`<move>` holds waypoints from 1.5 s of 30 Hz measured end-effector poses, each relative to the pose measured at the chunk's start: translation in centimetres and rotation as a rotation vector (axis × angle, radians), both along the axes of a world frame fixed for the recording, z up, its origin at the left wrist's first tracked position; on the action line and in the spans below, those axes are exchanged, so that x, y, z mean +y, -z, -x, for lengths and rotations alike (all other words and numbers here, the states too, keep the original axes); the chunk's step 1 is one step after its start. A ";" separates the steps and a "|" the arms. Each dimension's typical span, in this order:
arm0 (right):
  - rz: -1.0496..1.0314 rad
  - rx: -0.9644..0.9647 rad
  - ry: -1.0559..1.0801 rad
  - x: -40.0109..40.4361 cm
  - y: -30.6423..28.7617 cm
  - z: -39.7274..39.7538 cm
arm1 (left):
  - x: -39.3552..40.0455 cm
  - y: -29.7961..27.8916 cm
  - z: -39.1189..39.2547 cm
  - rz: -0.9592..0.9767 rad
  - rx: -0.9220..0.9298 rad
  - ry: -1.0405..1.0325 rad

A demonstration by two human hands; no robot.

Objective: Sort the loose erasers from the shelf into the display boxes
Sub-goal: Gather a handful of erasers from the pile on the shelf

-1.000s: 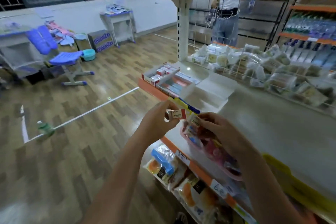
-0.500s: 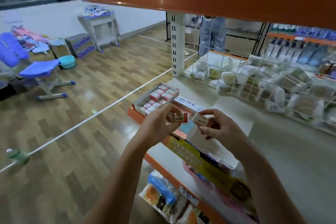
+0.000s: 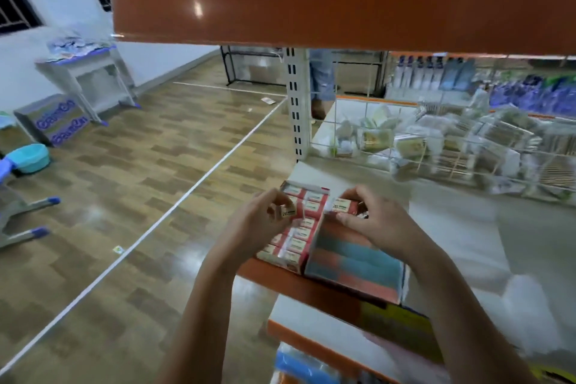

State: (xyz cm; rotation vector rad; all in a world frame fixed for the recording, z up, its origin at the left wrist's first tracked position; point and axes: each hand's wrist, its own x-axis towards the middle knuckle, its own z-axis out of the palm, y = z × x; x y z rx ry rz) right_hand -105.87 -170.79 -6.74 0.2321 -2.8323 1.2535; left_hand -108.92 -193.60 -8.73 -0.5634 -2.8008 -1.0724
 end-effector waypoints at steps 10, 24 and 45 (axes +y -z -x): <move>-0.347 -0.005 0.103 -6.3 3.3 3.0 | -4.5 1.1 4.1 0.076 -0.077 0.173; -0.500 0.062 0.267 -8.0 5.3 3.2 | -3.5 1.9 4.2 0.236 0.014 0.201; -0.466 0.107 0.223 -4.7 1.3 0.4 | 2.0 -1.9 3.6 0.461 0.220 0.245</move>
